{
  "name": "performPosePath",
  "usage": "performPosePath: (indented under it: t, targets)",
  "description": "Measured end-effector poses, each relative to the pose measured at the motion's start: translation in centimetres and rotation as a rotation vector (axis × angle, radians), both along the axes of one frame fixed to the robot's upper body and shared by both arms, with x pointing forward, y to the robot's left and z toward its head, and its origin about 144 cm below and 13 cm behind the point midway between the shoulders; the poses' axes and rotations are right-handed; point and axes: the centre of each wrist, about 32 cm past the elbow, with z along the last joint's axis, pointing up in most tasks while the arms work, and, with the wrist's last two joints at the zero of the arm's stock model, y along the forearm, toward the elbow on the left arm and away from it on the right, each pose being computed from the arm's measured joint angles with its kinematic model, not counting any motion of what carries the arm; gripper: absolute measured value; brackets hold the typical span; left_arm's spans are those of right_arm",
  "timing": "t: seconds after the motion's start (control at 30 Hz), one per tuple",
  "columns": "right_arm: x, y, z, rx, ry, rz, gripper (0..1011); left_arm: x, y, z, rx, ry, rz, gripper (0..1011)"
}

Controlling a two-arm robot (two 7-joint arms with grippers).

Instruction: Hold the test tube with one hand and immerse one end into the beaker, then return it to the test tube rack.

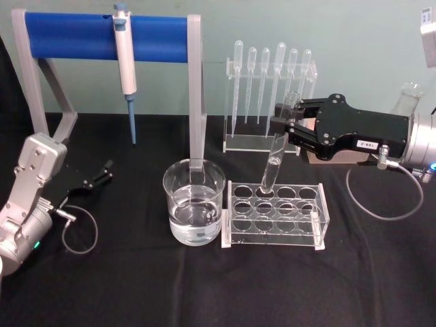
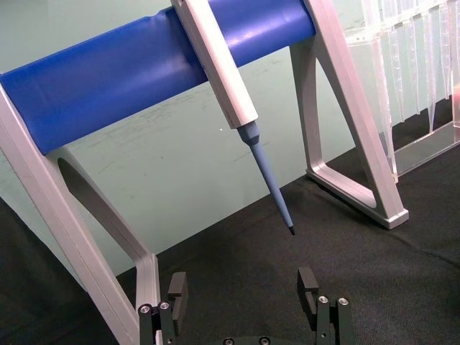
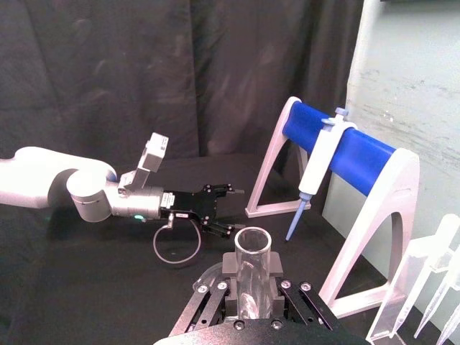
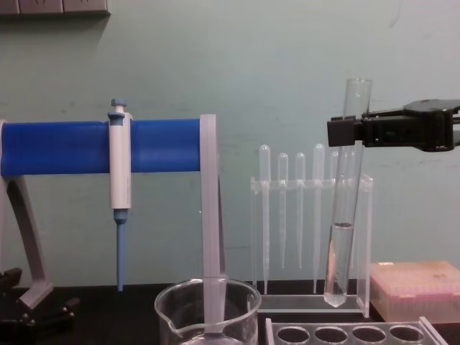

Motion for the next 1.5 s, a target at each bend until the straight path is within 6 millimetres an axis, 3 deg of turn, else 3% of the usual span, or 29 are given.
performPosePath:
  t: [1.5]
  targets:
    - [0.00, 0.00, 0.00, 0.000, 0.000, 0.000, 237, 0.00, 0.00, 0.00, 0.000, 0.000, 0.000, 1000]
